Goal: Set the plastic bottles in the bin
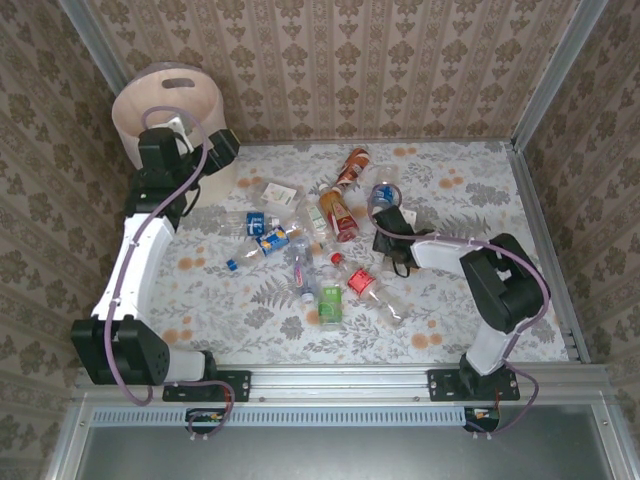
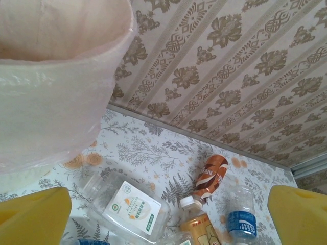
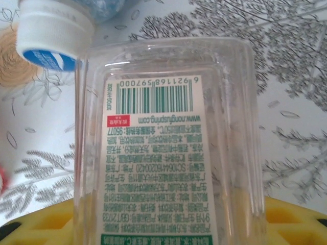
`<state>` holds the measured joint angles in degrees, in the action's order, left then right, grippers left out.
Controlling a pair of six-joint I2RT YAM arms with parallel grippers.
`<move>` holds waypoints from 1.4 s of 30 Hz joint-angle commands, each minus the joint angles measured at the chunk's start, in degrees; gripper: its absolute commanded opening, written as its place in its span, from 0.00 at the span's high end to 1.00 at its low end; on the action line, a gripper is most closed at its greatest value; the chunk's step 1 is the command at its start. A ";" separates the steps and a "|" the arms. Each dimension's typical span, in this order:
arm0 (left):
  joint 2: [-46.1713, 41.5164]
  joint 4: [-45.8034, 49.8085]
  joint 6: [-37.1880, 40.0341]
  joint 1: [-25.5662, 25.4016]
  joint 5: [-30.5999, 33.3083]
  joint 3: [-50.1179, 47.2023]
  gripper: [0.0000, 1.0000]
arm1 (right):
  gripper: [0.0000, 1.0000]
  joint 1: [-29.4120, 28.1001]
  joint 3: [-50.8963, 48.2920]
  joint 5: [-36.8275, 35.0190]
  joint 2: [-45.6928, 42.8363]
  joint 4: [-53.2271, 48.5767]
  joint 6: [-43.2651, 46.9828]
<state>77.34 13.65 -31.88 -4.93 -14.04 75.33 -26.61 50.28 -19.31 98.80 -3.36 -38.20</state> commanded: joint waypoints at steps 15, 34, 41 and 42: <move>6.45 -6.04 1.66 -8.22 -14.44 1.94 0.00 | 0.59 0.23 -6.53 13.58 -20.98 11.69 17.94; 14.39 -14.78 -1.41 -24.83 -29.05 0.94 0.00 | 0.60 -0.81 -12.00 29.65 -23.77 38.23 20.43; 17.32 -11.76 -1.90 -28.68 -24.17 2.29 0.00 | 0.60 -1.77 -8.70 31.53 -21.62 38.54 22.32; 17.56 -11.80 -2.28 -28.98 -23.68 2.47 0.00 | 0.59 -1.95 -8.38 31.65 -21.40 38.83 22.30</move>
<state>93.91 1.21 -33.08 -33.43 -39.66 75.44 -28.03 39.27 10.02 76.97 32.08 -17.47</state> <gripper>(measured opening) 0.999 0.578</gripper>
